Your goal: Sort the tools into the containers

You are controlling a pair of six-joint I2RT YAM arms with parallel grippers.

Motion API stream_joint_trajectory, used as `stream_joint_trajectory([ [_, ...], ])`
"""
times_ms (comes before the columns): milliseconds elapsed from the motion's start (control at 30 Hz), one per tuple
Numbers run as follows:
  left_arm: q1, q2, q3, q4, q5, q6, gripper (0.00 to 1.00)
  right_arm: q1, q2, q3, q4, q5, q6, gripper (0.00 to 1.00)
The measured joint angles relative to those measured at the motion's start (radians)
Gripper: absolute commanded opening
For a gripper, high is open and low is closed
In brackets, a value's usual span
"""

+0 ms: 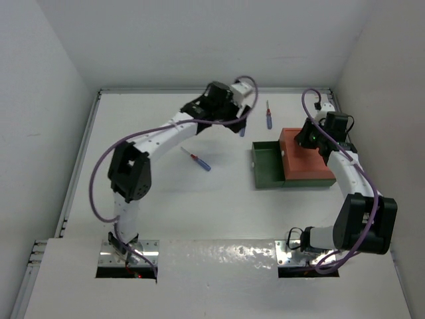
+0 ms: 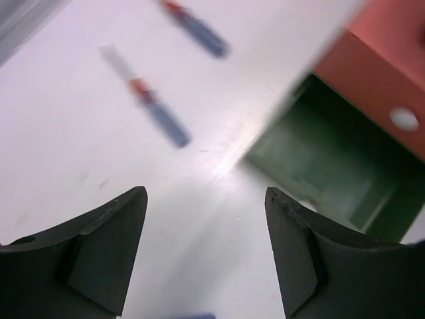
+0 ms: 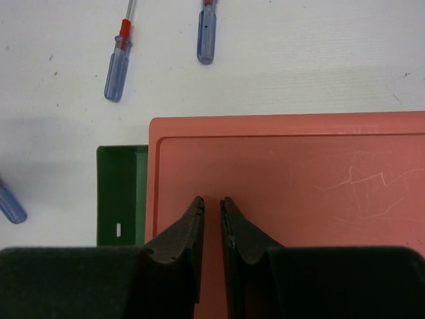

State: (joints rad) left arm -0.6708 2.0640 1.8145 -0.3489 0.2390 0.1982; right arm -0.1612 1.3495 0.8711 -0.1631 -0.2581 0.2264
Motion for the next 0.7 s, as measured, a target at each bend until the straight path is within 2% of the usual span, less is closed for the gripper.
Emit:
stream_joint_trajectory([
  [200, 0.167, -0.246, -0.127, -0.103, -0.300, -0.287, 0.76, 0.000, 0.000, 0.000, 0.000, -0.002, 0.000, 0.17],
  [267, 0.200, -0.267, -0.158, -0.143, -0.389, -0.374, 0.77, 0.000, 0.000, 0.000, 0.000, -0.004, 0.000, 0.17],
  [367, 0.187, -0.237, -0.182, -0.234, -0.476, -0.481, 0.77, 0.000, 0.000, 0.000, 0.000, -0.004, 0.000, 0.17],
  [500, 0.151, -0.183, -0.238, -0.305, -0.509, -0.579, 0.78, 0.000, -0.009, -0.008, 0.000, -0.002, -0.001, 0.17],
  [533, 0.143, -0.177, -0.255, -0.317, -0.509, -0.595, 0.85, 0.000, -0.016, -0.013, 0.000, -0.002, -0.001, 0.17],
  [700, 0.115, -0.168, -0.322, -0.338, -0.508, -0.664, 0.85, 0.000, -0.048, -0.044, 0.002, 0.006, -0.001, 0.17],
])
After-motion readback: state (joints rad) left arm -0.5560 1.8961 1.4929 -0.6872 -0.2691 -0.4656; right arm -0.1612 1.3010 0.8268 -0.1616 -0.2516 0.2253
